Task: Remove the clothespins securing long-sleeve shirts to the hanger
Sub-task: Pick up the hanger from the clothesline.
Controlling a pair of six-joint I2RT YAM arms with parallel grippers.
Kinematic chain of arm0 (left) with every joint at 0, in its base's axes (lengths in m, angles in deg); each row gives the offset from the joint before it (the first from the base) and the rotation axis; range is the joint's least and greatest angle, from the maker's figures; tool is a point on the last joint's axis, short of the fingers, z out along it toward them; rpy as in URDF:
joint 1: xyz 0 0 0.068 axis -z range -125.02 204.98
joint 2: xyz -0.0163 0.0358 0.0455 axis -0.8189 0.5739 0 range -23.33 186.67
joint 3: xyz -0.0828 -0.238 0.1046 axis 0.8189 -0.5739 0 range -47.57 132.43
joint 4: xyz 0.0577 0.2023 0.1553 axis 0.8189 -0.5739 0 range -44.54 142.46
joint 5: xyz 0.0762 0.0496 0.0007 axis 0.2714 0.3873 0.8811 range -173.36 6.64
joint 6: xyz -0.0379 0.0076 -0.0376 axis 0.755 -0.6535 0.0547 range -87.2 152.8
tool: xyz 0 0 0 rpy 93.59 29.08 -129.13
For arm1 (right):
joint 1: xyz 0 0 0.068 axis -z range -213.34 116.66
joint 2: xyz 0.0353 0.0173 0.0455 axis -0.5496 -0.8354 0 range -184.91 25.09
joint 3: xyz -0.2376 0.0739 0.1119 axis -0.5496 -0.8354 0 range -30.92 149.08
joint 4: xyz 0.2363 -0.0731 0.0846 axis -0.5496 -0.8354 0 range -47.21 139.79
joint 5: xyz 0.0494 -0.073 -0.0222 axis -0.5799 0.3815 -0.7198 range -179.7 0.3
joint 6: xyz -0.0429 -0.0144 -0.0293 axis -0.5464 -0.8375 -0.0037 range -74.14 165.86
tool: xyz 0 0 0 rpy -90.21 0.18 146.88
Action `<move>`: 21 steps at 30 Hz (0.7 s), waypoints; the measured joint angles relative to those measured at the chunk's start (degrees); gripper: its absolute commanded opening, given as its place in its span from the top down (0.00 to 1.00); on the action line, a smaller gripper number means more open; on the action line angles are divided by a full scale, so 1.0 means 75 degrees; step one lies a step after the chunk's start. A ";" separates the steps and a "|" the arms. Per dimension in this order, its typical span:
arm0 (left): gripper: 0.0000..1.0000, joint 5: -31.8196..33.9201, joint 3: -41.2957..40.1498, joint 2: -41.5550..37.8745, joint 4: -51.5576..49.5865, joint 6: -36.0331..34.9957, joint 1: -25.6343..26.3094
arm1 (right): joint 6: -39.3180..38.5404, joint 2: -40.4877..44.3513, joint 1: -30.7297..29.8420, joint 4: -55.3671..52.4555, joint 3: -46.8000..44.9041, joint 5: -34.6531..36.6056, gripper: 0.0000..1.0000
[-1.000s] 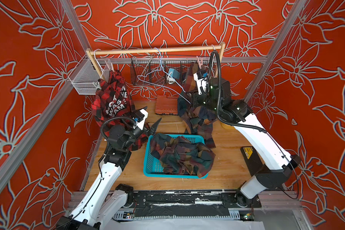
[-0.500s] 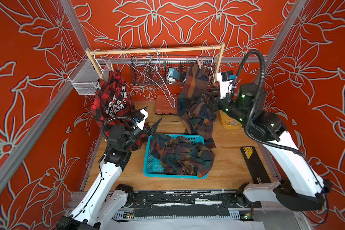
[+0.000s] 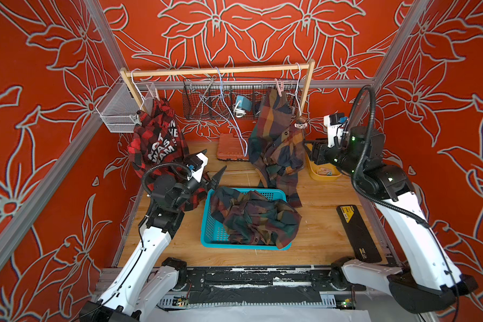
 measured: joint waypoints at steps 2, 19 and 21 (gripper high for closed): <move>0.11 0.0000 0.0000 0.0000 0.0000 0.0000 0.0000 | 0.0032 -0.0041 0.0000 0.0012 -0.0117 -0.0175 0.45; 0.11 -0.0006 0.0000 0.0015 0.0000 0.0000 0.0000 | 0.0291 -0.0883 0.0006 0.1037 -0.0326 -0.0341 0.69; 0.11 -0.0012 -0.0006 0.0020 0.0000 0.0003 0.0000 | 0.0289 -0.0935 0.0006 0.1064 -0.0323 -0.0341 0.82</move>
